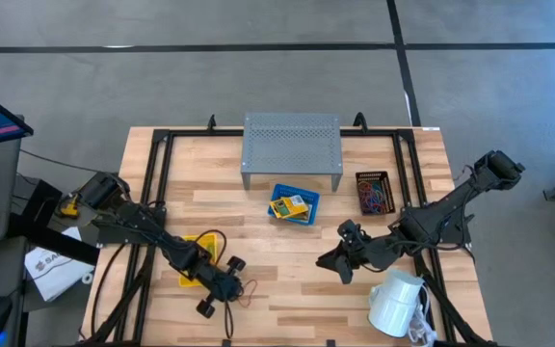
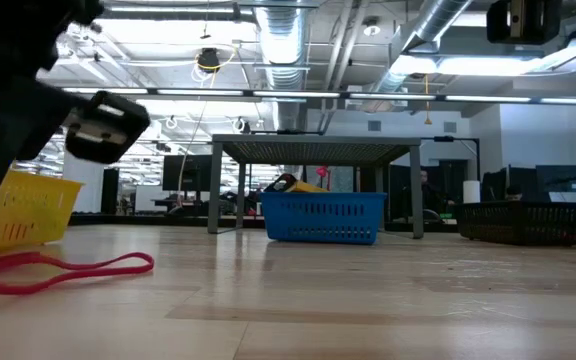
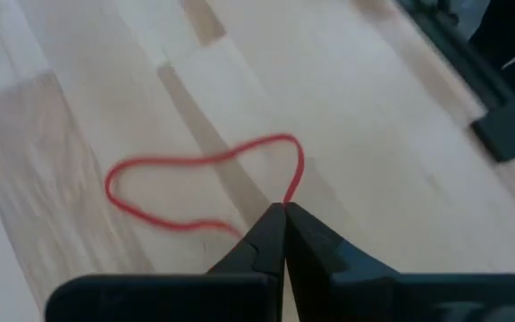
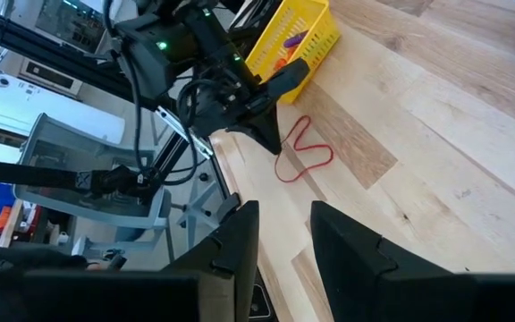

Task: Pick & Place Office Desk Supplies
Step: Put the red rubber band into the black bin

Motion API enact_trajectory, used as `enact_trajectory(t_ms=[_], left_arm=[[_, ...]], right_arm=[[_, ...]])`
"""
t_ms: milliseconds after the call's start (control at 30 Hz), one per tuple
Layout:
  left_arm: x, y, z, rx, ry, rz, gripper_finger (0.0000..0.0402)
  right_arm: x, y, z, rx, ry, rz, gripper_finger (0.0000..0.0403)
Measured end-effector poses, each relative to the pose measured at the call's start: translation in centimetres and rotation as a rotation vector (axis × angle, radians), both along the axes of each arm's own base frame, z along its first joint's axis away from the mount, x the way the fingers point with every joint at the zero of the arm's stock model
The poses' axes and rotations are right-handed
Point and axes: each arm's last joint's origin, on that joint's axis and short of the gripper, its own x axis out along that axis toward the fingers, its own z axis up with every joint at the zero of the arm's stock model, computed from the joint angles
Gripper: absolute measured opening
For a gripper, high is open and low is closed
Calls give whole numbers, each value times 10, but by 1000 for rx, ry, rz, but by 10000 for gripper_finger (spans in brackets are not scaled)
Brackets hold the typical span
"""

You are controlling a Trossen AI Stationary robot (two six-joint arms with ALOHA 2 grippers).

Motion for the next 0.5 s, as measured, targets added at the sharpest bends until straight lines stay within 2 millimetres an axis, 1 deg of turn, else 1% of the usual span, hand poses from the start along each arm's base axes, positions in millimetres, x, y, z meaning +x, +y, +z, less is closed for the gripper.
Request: enact_trajectory(t_ms=[133,267,400,500], left_arm=[[6,-5,9,-26,-24,10,0],[13,-9,19,-71,-37,57,0],[20,-12,29,-109,-57,109,0],[20,-11,43,-133,-93,152,0]], right_arm=[[1,0,1,8,-14,0,102],[4,3,10,6,-101,23,102],[7,4,19,-49,-204,41,102],[7,4,20,-93,-227,45,102]])
